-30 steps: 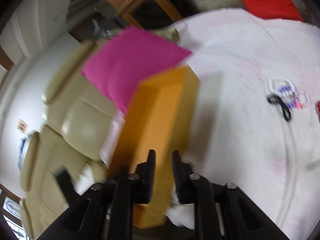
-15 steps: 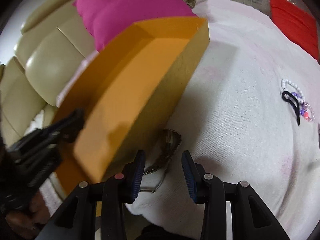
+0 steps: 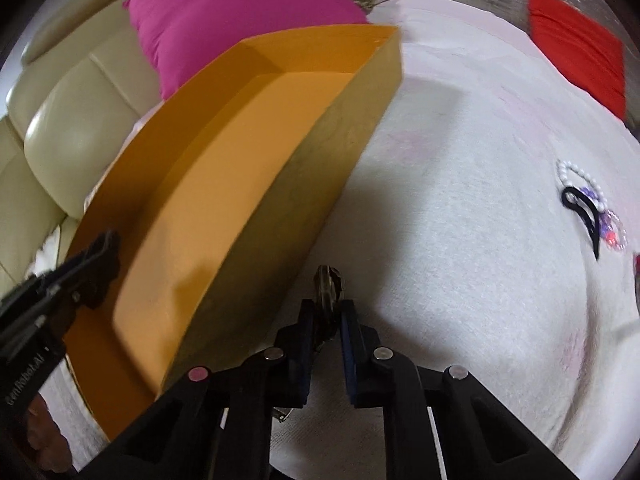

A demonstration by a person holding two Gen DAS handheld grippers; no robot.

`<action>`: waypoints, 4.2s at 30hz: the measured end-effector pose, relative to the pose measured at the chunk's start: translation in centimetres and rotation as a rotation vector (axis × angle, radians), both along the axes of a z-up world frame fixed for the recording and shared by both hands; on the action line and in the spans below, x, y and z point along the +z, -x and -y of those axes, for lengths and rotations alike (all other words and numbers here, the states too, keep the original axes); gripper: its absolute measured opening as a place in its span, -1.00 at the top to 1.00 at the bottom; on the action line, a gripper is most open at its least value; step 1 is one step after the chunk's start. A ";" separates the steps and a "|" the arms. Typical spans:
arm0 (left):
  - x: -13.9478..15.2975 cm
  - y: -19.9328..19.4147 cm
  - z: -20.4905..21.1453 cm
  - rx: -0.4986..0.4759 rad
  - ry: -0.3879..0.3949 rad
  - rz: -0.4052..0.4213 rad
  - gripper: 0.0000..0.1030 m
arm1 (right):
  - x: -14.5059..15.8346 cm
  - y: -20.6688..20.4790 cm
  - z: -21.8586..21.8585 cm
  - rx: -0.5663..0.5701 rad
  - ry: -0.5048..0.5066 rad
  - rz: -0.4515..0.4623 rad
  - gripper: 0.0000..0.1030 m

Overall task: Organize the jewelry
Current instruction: 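Carry both items to the orange box and open both grippers inside it, then move both grippers back over the remaining bracelets, then grasp the red bead bracelet with the right gripper while the left grasps the black tie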

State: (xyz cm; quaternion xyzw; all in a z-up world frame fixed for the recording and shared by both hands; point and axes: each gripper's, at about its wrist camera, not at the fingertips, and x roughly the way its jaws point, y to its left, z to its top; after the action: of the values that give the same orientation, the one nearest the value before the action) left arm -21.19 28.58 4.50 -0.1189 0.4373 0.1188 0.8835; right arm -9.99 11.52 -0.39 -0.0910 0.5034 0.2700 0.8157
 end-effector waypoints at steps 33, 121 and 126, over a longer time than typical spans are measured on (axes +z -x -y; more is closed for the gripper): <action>1.6 1.4 3.1 -0.018 -0.066 0.024 -0.28 | 9.1 -6.3 -3.5 -0.089 -0.406 0.011 0.64; 1.0 -17.3 27.7 -0.274 -0.311 0.132 -0.73 | 2.6 -11.1 33.5 -0.668 -0.328 -0.027 -0.06; 1.2 -17.4 26.8 -0.255 -0.303 0.135 -0.73 | 2.3 -12.0 33.6 -0.685 -0.321 -0.023 -0.06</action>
State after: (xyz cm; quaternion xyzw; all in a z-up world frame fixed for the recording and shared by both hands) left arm -3.76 1.73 5.70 0.0639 0.3657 0.0624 0.9264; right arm 2.01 -22.07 1.90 0.2146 0.4650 0.0582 0.8569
